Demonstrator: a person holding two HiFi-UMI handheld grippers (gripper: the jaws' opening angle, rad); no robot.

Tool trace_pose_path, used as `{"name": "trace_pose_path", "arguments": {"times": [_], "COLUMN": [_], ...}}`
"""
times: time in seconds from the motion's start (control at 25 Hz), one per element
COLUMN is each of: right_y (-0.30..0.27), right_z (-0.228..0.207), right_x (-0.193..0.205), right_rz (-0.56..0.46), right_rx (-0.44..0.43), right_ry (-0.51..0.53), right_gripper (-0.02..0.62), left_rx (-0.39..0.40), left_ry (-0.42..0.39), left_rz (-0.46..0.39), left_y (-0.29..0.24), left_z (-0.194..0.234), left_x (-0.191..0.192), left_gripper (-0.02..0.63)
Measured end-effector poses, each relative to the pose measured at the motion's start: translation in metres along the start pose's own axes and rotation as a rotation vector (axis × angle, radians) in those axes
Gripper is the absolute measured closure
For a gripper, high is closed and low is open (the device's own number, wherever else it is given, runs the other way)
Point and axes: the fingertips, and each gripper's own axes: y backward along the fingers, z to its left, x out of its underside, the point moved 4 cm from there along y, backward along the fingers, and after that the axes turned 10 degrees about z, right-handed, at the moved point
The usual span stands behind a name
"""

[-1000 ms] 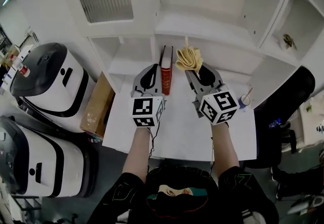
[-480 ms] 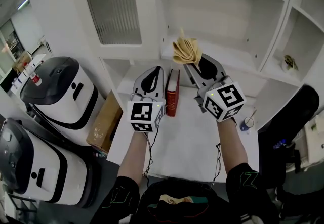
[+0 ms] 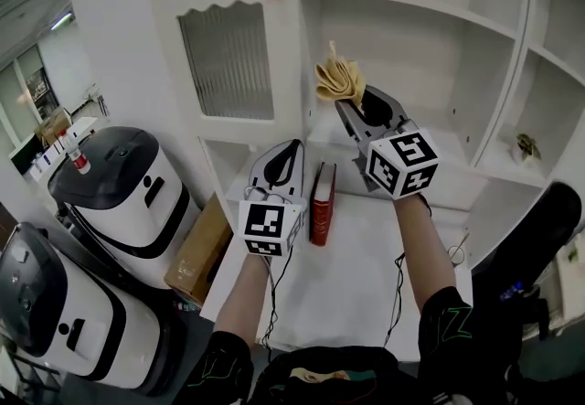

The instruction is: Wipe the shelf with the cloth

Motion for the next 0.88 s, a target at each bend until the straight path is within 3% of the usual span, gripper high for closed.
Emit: {"name": "trace_pose_path", "arguments": {"times": [0.32, 0.88], "right_y": [-0.044, -0.100], "right_z": [-0.035, -0.055], "right_x": [-0.030, -0.073], "right_rz": [-0.019, -0.044], "right_rx": [0.048, 0.093], "right_ry": [0.003, 0.018], "right_gripper": [0.474, 0.475], "left_rx": [0.002, -0.061], "left_ry": [-0.035, -0.064], "left_rz": [-0.026, -0.055], "left_y": [-0.004, -0.008], "left_z": [0.007, 0.022], "left_x": [-0.015, -0.040], "left_gripper": [0.607, 0.607]}}
